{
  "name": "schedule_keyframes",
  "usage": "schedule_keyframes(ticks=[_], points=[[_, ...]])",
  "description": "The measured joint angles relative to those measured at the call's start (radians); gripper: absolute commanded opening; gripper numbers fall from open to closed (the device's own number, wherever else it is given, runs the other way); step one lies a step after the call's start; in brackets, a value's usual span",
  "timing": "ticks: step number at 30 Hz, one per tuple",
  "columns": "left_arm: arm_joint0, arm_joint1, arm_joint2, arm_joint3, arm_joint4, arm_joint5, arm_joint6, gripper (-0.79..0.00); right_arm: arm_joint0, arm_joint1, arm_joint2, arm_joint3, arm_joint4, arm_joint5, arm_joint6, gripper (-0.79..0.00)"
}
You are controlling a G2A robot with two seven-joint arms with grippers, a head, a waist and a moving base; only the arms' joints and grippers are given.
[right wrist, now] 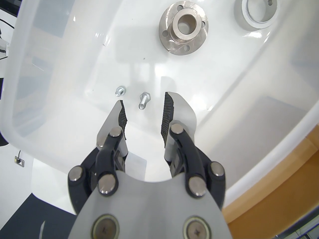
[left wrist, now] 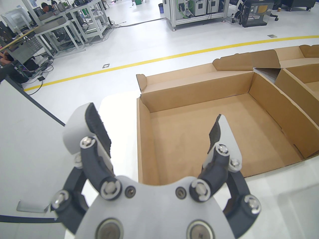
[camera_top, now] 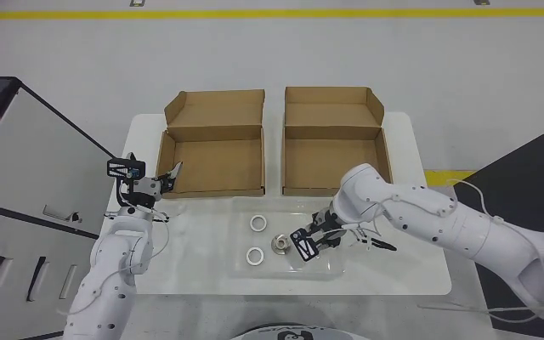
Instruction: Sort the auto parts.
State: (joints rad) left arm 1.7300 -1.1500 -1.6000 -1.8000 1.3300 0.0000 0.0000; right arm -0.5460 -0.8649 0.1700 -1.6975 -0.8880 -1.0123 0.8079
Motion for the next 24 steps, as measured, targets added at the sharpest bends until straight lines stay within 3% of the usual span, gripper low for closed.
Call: schedule_keyframes(ticks=[24], points=[[0.000, 0.000, 0.000, 0.000, 0.000, 0.000, 0.000, 0.000, -0.015, -0.021, 0.000, 0.050, -0.005, 0.000, 0.000, -0.489]])
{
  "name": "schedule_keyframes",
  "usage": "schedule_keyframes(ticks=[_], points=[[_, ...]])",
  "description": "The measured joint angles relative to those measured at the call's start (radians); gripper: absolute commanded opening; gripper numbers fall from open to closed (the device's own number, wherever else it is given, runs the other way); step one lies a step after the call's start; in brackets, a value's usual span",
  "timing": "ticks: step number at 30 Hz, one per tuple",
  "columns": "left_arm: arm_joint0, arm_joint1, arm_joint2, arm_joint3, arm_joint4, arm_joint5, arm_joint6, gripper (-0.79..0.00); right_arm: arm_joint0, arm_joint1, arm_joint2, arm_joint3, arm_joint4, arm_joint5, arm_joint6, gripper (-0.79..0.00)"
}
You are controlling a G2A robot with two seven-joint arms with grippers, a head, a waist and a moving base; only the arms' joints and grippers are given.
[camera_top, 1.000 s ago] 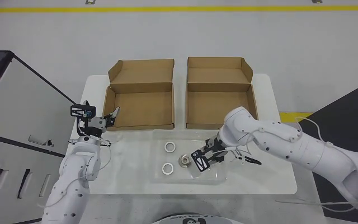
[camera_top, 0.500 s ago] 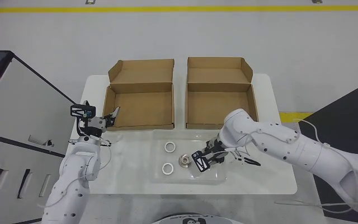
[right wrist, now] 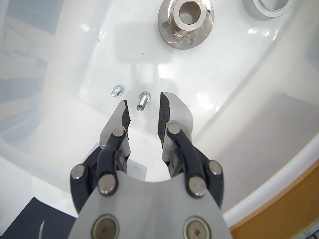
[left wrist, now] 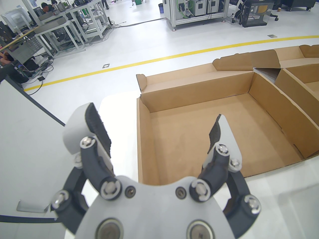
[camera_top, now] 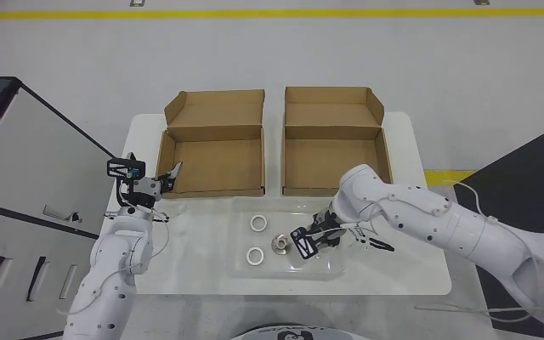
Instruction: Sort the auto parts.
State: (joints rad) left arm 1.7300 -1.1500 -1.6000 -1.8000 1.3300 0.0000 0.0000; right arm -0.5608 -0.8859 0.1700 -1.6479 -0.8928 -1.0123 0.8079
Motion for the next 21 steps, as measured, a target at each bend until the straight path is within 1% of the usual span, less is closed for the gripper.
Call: schedule_keyframes(ticks=[7, 10, 12, 14, 21], points=[[0.000, 0.000, 0.000, 0.000, 0.000, 0.000, 0.000, 0.000, -0.004, -0.008, 0.000, 0.014, -0.006, 0.000, 0.000, -0.517], [0.000, 0.000, 0.000, 0.000, 0.000, 0.000, 0.000, 0.000, -0.004, -0.010, 0.000, 0.021, -0.006, 0.000, 0.000, -0.566], [0.000, 0.000, 0.000, 0.000, 0.000, 0.000, 0.000, 0.000, -0.006, -0.012, 0.000, 0.025, -0.006, 0.000, 0.000, -0.625], [0.000, 0.000, 0.000, 0.000, 0.000, 0.000, 0.000, 0.000, -0.008, -0.013, 0.000, 0.027, -0.003, 0.000, 0.000, -0.785], [0.000, 0.000, 0.000, 0.000, 0.000, 0.000, 0.000, 0.000, -0.002, -0.017, 0.000, 0.022, 0.004, 0.000, 0.000, -0.785]])
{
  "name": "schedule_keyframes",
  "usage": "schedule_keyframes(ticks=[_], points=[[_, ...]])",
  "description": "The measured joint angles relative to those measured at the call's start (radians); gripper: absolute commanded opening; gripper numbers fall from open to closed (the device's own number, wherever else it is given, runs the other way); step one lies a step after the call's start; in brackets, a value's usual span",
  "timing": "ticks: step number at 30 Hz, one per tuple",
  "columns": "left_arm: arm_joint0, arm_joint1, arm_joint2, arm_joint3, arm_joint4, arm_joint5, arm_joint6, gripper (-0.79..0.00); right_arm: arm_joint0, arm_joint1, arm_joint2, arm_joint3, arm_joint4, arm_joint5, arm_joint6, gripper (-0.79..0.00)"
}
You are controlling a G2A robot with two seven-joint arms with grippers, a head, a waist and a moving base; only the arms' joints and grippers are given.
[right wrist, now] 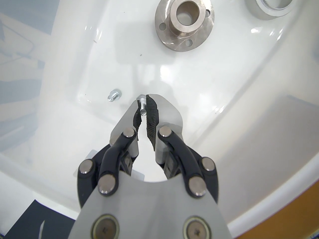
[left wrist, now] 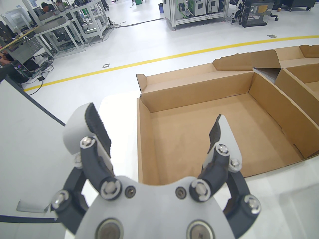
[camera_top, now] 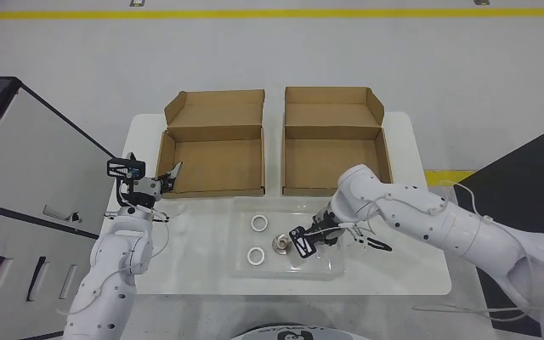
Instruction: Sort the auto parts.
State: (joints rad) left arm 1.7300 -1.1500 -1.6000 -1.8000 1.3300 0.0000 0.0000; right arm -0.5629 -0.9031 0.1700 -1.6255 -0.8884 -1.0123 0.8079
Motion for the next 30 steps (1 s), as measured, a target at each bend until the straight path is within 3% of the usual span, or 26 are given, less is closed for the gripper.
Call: schedule_keyframes(ticks=[8, 14, 22, 30], points=[[0.000, 0.000, 0.000, 0.000, 0.000, 0.000, 0.000, 0.000, 0.041, 0.011, 0.000, -0.019, 0.046, 0.000, 0.000, -0.785], [0.000, 0.000, 0.000, 0.000, 0.000, 0.000, 0.000, 0.000, 0.088, 0.044, 0.000, -0.053, 0.127, 0.000, 0.000, -0.785], [0.000, 0.000, 0.000, 0.000, 0.000, 0.000, 0.000, 0.000, 0.128, 0.119, 0.056, -0.123, 0.246, 0.000, -0.035, -0.785], [0.000, 0.000, 0.000, 0.000, 0.000, 0.000, 0.000, 0.000, 0.083, 0.202, 0.169, -0.161, 0.316, 0.000, -0.177, -0.785]])
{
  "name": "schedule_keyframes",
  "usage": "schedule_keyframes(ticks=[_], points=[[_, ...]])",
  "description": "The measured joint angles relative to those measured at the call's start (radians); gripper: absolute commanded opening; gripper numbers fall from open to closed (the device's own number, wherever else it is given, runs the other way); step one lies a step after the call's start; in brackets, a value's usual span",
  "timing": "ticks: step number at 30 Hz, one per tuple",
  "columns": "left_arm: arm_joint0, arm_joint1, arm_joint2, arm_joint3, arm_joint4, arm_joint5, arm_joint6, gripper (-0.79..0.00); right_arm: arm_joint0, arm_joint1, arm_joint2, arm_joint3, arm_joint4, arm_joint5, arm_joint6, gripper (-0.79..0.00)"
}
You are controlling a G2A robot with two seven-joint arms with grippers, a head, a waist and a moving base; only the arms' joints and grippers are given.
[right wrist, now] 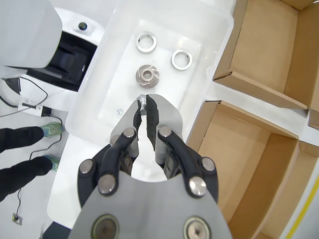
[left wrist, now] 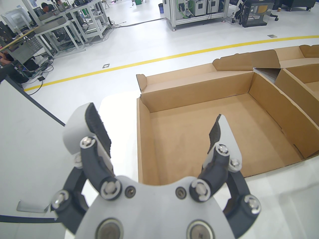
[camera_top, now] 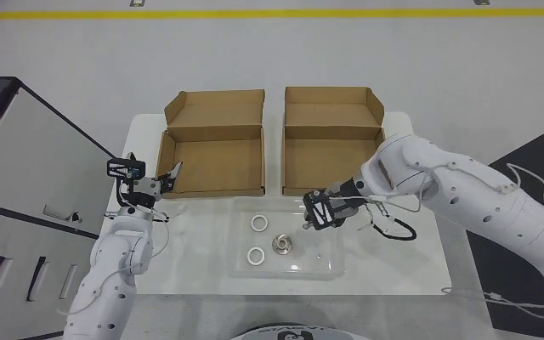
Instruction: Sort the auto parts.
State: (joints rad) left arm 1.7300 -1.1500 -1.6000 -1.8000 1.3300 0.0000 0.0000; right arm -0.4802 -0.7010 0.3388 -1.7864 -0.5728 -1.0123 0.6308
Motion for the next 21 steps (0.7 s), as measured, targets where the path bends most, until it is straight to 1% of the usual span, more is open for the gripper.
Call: schedule_keyframes(ticks=[8, 11, 15, 21], points=[[0.000, 0.000, 0.000, 0.000, 0.000, 0.000, 0.000, 0.000, -0.048, 0.078, 0.071, -0.011, 0.056, 0.000, -0.144, -0.785], [0.000, 0.000, 0.000, 0.000, 0.000, 0.000, 0.000, 0.000, -0.079, 0.106, 0.104, -0.001, 0.072, 0.000, -0.250, -0.785], [0.000, 0.000, 0.000, 0.000, 0.000, 0.000, 0.000, 0.000, -0.139, 0.142, 0.146, -0.007, 0.087, 0.000, -0.433, -0.785], [0.000, 0.000, 0.000, 0.000, 0.000, 0.000, 0.000, 0.000, -0.185, 0.186, 0.163, -0.041, 0.090, 0.000, -0.610, -0.785]])
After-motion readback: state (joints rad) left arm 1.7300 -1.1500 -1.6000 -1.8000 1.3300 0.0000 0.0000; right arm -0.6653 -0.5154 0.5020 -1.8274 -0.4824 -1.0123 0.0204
